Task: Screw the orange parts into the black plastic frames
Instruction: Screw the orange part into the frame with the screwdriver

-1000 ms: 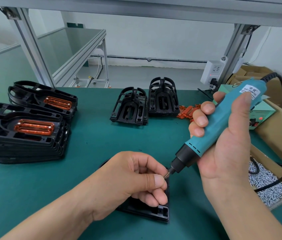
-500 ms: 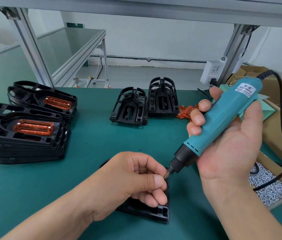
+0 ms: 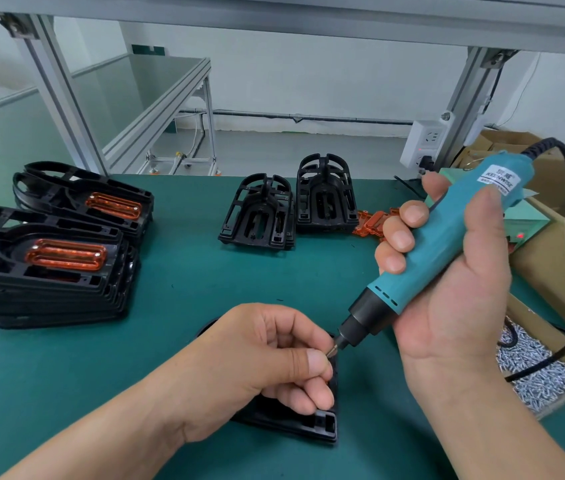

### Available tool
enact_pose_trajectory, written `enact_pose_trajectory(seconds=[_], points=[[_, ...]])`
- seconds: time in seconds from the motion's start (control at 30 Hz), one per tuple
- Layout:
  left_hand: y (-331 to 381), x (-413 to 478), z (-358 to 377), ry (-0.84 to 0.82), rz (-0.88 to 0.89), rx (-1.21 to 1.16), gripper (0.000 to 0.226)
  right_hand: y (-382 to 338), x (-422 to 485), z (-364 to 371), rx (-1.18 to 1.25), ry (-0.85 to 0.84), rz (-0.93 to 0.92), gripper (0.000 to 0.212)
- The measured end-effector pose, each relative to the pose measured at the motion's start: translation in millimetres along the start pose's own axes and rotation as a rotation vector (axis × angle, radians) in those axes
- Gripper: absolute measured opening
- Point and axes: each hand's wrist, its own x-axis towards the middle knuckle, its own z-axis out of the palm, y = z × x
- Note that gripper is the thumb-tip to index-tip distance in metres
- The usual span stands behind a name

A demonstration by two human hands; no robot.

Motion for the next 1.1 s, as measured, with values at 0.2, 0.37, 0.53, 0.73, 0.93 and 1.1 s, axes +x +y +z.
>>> enact_pose_trajectory(seconds=[0.2, 0.37, 0.53, 0.73, 0.93, 1.1], points=[[0, 0, 0, -0.002, -0.006, -0.003, 0.006, 1, -5, 10, -0.036, 0.039, -0.021, 0.032], [-1, 0, 0, -0.008, -0.003, -0.005, 0.007, 1, -7, 11, -0.024, 0.031, -0.016, 0.034], [-1, 1, -1, 0.014, 0.014, -0.020, 0.015, 2, -6, 9, -0.033, 0.035, -0.013, 0.033], [-1, 2, 0, 0.032, 0.039, -0.016, 0.013, 7, -3, 4, -0.054, 0.115, 0.008, 0.024], [1, 2, 0, 0.034, 0.027, -0.053, 0.016, 11, 2, -5, 0.022, 0.201, 0.096, 0.014], [3, 2, 0, 0.026, 0.004, -0.141, 0.023, 12, 5, -6, 0.065, 0.228, 0.117, 0.014]])
